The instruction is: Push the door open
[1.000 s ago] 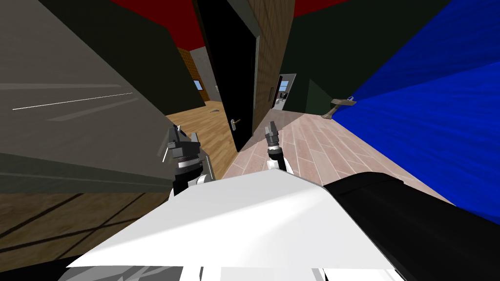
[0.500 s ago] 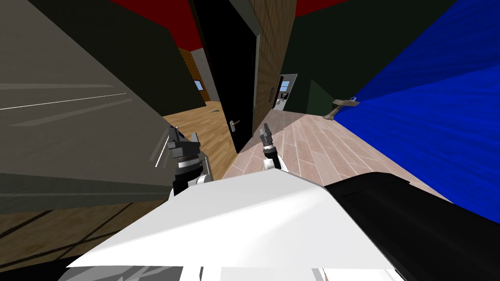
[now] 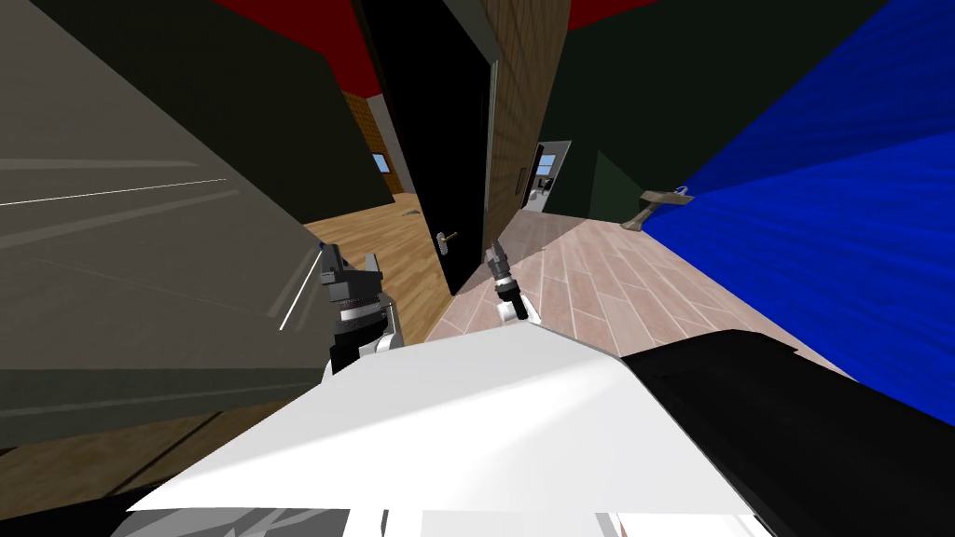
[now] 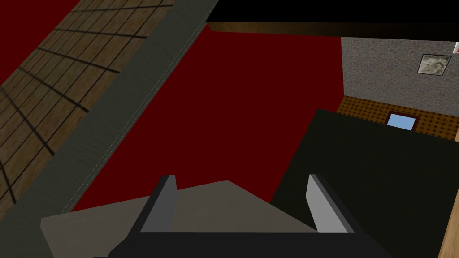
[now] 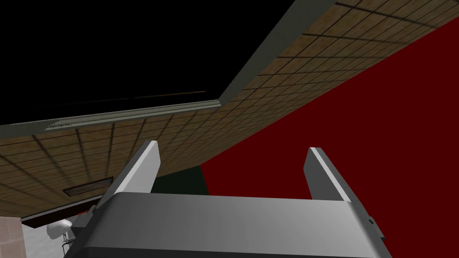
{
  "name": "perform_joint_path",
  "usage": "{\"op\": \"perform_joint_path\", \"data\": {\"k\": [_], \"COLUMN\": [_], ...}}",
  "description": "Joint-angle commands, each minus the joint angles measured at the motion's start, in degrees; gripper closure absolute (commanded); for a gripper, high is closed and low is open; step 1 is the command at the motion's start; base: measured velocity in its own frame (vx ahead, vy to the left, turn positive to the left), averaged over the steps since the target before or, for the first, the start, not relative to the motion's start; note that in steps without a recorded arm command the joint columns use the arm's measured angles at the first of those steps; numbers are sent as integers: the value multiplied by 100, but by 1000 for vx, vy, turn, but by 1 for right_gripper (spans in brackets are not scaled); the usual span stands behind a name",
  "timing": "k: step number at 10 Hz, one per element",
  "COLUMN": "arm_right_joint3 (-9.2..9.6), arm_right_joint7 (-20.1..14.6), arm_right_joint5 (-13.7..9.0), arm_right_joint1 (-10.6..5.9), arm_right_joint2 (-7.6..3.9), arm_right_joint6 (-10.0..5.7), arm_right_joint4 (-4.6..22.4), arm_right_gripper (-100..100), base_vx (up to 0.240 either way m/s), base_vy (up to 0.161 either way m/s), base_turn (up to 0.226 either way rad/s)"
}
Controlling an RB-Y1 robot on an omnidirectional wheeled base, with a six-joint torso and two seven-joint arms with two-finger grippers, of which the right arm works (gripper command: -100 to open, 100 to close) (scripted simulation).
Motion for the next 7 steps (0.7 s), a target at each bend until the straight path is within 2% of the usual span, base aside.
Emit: {"op": "perform_joint_path", "data": {"k": [1, 6, 7], "arm_right_joint3": [103, 420, 420], "arm_right_joint7": [-99, -404, -404], "arm_right_joint5": [11, 51, 51], "arm_right_joint1": [-139, -664, -664], "arm_right_joint2": [-22, -58, -58], "arm_right_joint6": [-12, -10, -10], "arm_right_joint4": [264, 1062, 1101], "arm_right_gripper": [-100, -100, -100], "base_vx": [98, 95, 61], "base_vy": [-58, -70, -35], "base_turn": [25, 25, 10]}}
